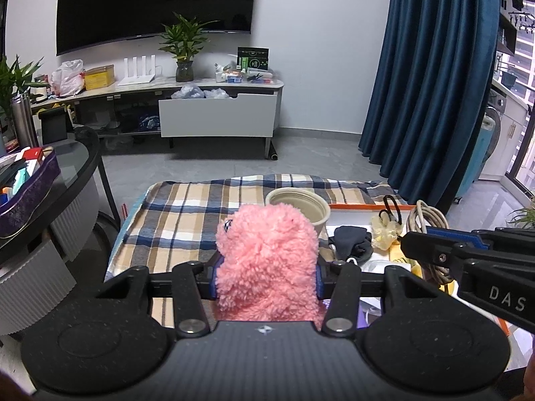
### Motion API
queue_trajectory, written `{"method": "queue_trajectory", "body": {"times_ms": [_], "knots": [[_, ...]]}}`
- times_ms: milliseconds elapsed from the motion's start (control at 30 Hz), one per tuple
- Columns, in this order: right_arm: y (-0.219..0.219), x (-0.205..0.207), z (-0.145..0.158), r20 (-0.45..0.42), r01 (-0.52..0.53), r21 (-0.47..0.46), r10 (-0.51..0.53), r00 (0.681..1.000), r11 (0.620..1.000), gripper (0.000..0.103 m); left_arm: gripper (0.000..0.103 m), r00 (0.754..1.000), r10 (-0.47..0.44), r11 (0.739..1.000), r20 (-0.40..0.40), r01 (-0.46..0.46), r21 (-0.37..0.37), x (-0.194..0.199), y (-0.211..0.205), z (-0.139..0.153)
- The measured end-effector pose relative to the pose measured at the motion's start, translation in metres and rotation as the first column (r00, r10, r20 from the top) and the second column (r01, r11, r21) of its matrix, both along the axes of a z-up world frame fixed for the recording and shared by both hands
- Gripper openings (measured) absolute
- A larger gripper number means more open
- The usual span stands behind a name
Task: Organize soft objects
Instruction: 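Carry the pink hat and white cable over the white box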
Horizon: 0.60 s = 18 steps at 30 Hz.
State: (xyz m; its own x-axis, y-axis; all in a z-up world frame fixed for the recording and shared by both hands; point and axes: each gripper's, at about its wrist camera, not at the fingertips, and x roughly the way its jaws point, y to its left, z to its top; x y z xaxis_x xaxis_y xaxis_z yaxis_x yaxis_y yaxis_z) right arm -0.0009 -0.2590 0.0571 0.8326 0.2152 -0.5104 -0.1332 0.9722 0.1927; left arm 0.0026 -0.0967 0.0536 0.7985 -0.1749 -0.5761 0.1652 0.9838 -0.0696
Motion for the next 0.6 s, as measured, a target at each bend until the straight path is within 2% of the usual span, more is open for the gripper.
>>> {"method": "queue_trajectory", "body": {"times_ms": [600], "knots": [[-0.023,-0.012,0.004,0.008,0.056,0.002,-0.056,0.998,0.998,0.016,0.048,0.998,-0.064,0.998,0.000,0.064,-0.004,-0.009,-0.023,-0.003]]}}
